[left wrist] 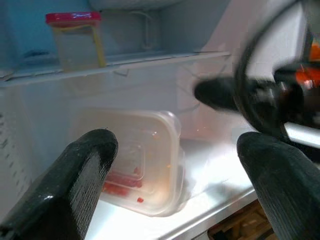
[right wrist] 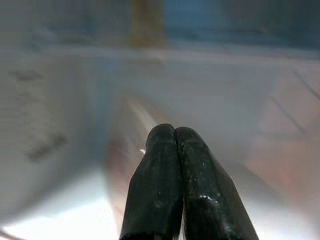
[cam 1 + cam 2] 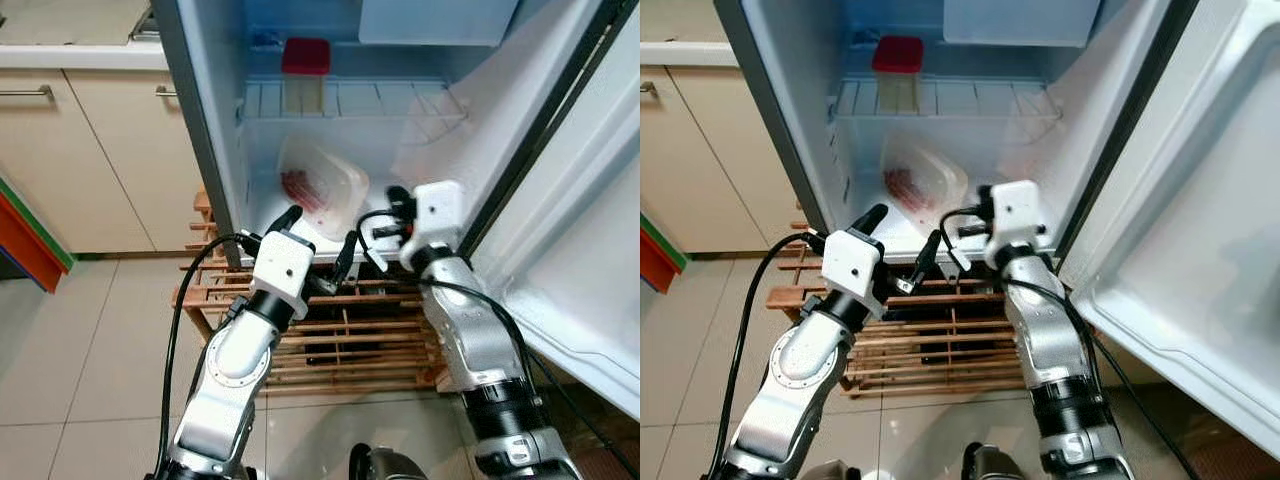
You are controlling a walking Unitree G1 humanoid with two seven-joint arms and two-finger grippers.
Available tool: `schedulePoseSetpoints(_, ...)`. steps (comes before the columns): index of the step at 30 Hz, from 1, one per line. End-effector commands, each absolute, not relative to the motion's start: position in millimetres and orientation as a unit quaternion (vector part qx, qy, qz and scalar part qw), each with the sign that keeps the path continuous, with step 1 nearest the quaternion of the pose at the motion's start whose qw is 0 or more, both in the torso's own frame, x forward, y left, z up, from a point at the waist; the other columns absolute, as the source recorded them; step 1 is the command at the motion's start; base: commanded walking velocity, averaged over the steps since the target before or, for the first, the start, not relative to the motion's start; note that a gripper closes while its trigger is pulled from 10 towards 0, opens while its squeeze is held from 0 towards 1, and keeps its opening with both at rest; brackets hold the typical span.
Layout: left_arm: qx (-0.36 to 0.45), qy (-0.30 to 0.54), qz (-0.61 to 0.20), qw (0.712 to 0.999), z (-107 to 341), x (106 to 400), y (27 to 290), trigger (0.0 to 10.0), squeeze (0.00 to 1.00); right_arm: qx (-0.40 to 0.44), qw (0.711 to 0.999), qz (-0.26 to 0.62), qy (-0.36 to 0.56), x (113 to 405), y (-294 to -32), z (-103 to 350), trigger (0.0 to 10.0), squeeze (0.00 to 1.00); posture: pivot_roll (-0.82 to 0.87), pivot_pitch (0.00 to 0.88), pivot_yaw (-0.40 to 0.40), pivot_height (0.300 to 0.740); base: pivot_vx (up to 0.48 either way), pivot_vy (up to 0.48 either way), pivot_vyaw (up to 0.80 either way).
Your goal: Restocking fridge
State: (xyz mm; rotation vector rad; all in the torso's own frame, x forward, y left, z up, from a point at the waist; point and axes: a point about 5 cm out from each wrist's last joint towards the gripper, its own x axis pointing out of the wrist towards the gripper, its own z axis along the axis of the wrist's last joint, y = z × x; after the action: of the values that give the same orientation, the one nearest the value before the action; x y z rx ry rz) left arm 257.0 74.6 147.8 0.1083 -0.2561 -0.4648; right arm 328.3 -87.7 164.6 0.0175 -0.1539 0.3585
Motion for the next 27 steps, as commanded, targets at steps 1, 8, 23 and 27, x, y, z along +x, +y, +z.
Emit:
schedulePoseSetpoints(1,0.052,-0.124,-0.239,0.962,146.9,255.3,71.5,10.0,0.00,0.008,0.975,0.204,-0.090,327.6,-84.0,172.0,10.0,0.00,0.12,0.113,-0.032,0.740,0.000,0.000,0.00)
schedulePoseSetpoints(8,0.050,-0.124,-0.237,0.962,147.1,255.0,72.6,10.0,0.00,0.012,0.956,0.274,-0.101,325.6,-74.1,182.0,10.0,0.00,0.12,0.124,-0.027,0.740,0.000,0.000,0.00)
schedulePoseSetpoints(23,0.065,-0.137,-0.221,0.963,137.3,248.1,92.5,10.0,0.00,-0.011,0.950,0.296,-0.103,350.1,-46.7,178.6,10.0,0.00,0.13,0.195,-0.058,0.740,0.000,0.000,0.00)
schedulePoseSetpoints(27,0.113,-0.170,-0.226,0.952,136.1,241.3,96.6,10.0,0.00,-0.028,0.949,0.296,-0.107,356.9,-47.4,179.1,10.0,0.00,0.12,0.228,-0.076,0.740,0.000,0.000,0.00)
